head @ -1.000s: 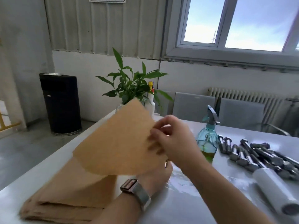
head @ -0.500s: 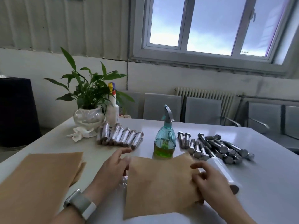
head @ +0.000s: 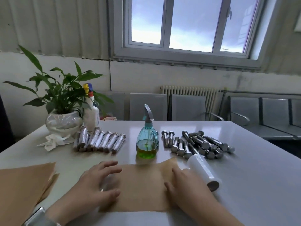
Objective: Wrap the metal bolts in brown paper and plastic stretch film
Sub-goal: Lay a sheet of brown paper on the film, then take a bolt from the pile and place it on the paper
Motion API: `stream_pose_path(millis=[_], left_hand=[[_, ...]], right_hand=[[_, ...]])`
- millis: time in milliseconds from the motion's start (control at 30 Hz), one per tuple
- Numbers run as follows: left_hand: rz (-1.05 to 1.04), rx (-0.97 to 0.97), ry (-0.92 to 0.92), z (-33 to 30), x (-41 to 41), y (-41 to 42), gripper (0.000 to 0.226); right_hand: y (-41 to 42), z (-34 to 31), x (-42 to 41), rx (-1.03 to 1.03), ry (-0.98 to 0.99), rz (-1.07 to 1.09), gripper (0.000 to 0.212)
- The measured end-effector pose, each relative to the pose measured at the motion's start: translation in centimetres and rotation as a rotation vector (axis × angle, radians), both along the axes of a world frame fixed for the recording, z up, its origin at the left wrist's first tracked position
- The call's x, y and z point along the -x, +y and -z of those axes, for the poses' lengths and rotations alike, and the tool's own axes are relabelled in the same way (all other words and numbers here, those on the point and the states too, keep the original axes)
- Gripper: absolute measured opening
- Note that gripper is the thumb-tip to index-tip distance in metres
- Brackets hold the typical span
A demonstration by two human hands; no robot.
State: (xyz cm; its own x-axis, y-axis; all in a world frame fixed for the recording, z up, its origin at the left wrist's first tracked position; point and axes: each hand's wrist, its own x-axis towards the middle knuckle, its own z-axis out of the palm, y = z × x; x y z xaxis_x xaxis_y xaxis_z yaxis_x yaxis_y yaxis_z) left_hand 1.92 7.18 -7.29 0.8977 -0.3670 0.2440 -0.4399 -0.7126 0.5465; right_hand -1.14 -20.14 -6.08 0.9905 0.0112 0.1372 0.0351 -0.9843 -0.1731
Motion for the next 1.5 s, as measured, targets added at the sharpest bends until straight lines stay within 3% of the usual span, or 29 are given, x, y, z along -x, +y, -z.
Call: stream_pose_path(millis=[133, 300, 467, 567, 733, 1000, 1133, 1267, 1400, 1500], left_hand=[[0.122, -0.127, 0.039, 0.4, -0.5, 0.2, 0.067], [0.11, -0.146, 0.029, 1.0, -0.7, 0.5, 0.062], [0.115, -0.136, 0.0, 1.2, -0.9, 0.5, 0.062], [0.113, -0.128, 0.013, 1.4, -1.1, 0.6, 0.064], [0.104, -0.162, 0.022, 1.5, -1.3, 0.6, 0.068], [0.077, -0.17, 0.031, 1.0, -0.6, 0.5, 0.078], [0.067, -0.15, 0.039, 1.1, -0.5, 0.4, 0.082], [0.074, -0.153, 0.051, 1.2, -0.5, 0.4, 0.088], [0.069, -0.125, 0.049, 1.1, -0.3, 0.3, 0.088], [0.057, -0.113, 0.043, 0.9, -0.1, 0.2, 0.086]], right_hand=[[-0.5, -2.8, -1.9, 0.166, 0.012, -0.011, 0.04], [-4.6, -8.0, -10.1, 0.339, 0.003, 0.085, 0.016], [-7.5, -6.6, -14.1, 0.242, 0.303, 0.025, 0.036], [-8.1, -5.4, -15.2, 0.216, 0.317, -0.018, 0.049], [-8.6, -4.5, -15.7, 0.132, 0.34, -0.174, 0.037], [-7.4, -4.8, -16.1, 0.564, 0.125, -0.382, 0.029], [-6.8, -7.3, -14.2, 0.472, -0.053, -0.365, 0.032], [-3.7, -8.5, -9.9, 0.184, -0.169, -0.393, 0.023], [1.8, -5.5, -5.4, 0.061, -0.098, -0.648, 0.015], [4.0, -1.7, -4.4, 0.117, -0.056, -0.643, 0.021]])
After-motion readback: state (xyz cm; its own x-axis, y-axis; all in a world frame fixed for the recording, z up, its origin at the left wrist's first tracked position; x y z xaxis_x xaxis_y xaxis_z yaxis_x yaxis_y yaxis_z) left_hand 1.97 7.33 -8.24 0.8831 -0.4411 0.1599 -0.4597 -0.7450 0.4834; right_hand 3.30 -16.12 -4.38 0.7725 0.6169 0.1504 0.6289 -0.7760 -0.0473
